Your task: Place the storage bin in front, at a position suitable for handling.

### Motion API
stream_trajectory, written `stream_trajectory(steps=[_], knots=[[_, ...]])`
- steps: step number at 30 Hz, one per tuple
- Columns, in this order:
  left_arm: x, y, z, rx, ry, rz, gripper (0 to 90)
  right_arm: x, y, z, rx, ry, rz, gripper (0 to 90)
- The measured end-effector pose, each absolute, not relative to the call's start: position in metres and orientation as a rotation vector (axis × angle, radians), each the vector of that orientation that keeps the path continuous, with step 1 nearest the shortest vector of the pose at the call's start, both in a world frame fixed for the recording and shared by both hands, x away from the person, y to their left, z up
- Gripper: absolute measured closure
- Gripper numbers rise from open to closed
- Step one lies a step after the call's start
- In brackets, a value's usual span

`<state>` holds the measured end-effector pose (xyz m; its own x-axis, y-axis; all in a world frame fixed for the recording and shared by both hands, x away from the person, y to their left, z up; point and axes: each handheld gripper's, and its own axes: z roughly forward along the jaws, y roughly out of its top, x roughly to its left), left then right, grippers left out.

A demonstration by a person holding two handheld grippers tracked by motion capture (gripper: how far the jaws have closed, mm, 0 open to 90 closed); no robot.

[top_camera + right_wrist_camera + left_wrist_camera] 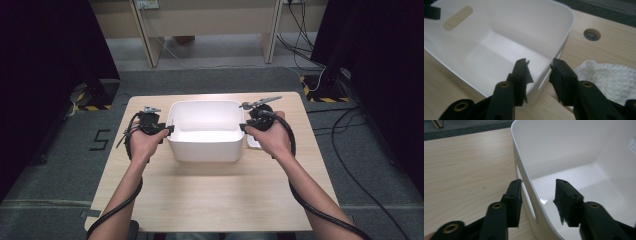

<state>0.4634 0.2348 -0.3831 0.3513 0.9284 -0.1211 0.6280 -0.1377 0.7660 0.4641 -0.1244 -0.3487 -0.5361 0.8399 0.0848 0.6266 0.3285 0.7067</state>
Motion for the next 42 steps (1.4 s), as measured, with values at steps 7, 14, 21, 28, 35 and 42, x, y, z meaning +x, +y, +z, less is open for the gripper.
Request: stream_trajectory(steps=[7,14,21,28,35,42], knots=[[0.433,0.253,-0.371,1.715,1.277,0.509,37.0,0.472,-0.178,-0.340,1.399,2.167,1.005,46.0],[0.402,0.263,-0.381,1.672,1.213,0.457,35.5,0.497,-0.215,-0.395,1.525,2.174,0.821,41.7],[0.385,0.270,-0.387,1.667,1.206,0.439,35.9,0.520,-0.216,-0.429,1.600,2.204,0.769,39.0],[0.374,0.276,-0.392,1.683,1.238,0.450,36.7,0.527,-0.209,-0.454,1.565,2.211,0.663,36.2],[0.368,0.274,-0.397,1.673,1.222,0.437,36.2,0.533,-0.207,-0.468,1.542,2.237,0.605,34.4],[0.363,0.273,-0.404,1.653,1.230,0.509,36.5,0.533,-0.212,-0.485,1.581,2.249,0.578,35.3]])
